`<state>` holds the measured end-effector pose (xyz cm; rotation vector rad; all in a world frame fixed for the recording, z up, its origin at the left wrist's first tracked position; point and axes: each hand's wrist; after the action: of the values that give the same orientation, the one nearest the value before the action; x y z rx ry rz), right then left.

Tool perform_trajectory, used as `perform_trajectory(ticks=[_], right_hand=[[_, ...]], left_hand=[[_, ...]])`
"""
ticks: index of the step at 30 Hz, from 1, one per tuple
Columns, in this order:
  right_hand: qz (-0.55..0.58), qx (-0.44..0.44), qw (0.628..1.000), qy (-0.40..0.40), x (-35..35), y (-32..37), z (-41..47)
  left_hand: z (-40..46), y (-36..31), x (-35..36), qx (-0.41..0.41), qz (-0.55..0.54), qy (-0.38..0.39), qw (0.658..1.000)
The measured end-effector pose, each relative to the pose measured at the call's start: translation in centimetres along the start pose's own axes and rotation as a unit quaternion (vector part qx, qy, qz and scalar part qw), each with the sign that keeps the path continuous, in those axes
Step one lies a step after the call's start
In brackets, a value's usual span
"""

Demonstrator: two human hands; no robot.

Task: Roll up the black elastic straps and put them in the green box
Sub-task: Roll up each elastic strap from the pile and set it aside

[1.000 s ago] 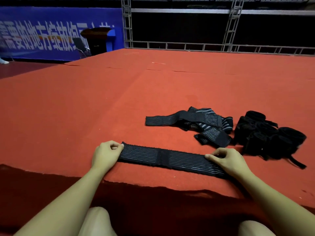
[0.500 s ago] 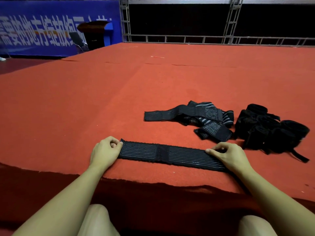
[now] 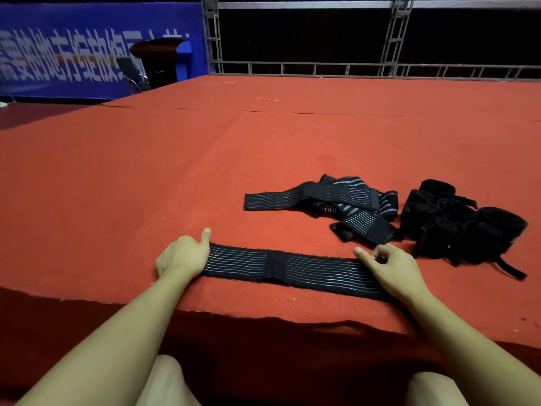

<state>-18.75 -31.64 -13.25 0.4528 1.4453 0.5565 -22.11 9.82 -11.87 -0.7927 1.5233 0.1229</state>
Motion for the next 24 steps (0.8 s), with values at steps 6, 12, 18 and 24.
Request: perform_trajectory(ticks=[6,12,18,24], right_hand=[[0.121,-0.018,0.989,0.081,-1.0,-0.3,-0.2],[0.171,-0.026,0.983,0.061,-1.3,-0.1,-0.6],[0.233,-0.014,0.972,0.041,-1.4,0.2,-0.8],[0.254,-0.01,0.967,0.033,-1.6,0.4,-1.0]], left_hand=[[-1.1,1.0,1.0,0.084,-0.054,-0.076,0.992],[-1.0,1.2,0.8,0.095,-0.091,-0.07,0.989],[-0.9,1.6,0.7,0.127,-0.176,-0.068,0.974],[-0.8,1.9,0.7,0.132,-0.213,-0.048,0.967]])
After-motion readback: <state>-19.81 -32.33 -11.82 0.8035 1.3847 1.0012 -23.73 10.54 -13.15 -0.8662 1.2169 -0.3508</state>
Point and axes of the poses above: each hand's wrist, its own z-axis towards the middle knuckle, its own x-axis out of the palm, y = z × x, and after that the axes turned 9 degrees about y, right-handed
